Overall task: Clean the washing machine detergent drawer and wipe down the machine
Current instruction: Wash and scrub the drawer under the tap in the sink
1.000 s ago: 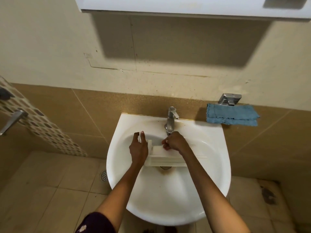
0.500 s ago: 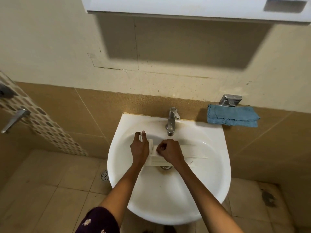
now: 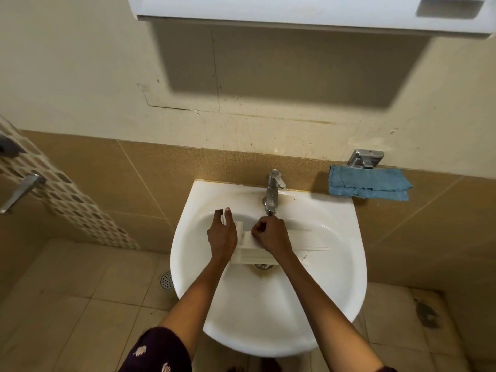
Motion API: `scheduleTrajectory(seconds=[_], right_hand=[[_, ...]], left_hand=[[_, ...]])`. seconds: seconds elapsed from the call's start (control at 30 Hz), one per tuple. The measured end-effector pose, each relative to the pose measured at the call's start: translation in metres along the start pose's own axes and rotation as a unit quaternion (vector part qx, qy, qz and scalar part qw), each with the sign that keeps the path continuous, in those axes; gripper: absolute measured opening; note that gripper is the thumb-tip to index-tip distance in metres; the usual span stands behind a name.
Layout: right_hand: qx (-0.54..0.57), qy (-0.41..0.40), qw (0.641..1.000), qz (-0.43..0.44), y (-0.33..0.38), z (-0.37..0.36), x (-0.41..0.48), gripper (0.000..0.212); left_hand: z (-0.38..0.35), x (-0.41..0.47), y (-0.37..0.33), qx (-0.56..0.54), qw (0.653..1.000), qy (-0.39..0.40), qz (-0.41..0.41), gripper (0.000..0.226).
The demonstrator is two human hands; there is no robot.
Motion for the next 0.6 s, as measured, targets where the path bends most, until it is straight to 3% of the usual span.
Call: scheduleTrajectory(seconds=[0.13, 0.33, 0.43, 0.5, 0.6], right_hand=[[-0.006, 0.063, 0.998, 0.020, -0.003, -0.009, -0.001, 0.012], [0.008, -0.037, 0.999, -0.007, -0.003, -0.010, 0.000, 0.010], [0.151, -0.038, 0.987, -0.049, -0.018, -0.005, 0.004, 0.006], [0.356, -0.066, 0.918, -0.159, -0.050, 0.005, 0.007, 0.012], [0.569, -0.093, 0.758, -0.306, -0.090, 0.007, 0.010, 0.016]], left_hand=[[0.000, -0.002, -0.002, 0.003, 1.000, -0.002, 0.002, 0.051], [0.000, 0.000, 0.001, 0.005, 1.000, -0.004, 0.005, 0.052], [0.000, 0.001, 0.001, 0.005, 1.000, -0.004, -0.002, 0.050], [0.001, 0.003, 0.003, -0.001, 1.000, -0.007, -0.004, 0.048], [0.000, 0.004, 0.004, -0.005, 1.000, -0.009, -0.005, 0.046]])
Point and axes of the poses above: each hand's wrist, its own x-axis towards the middle knuckle, its own z-axis out of the back of the hand, y = z × x, the point moved 9 cm from there along x, towards the middle knuckle, and after that the axes turned 13 degrees about -x, right-handed, at the moved point
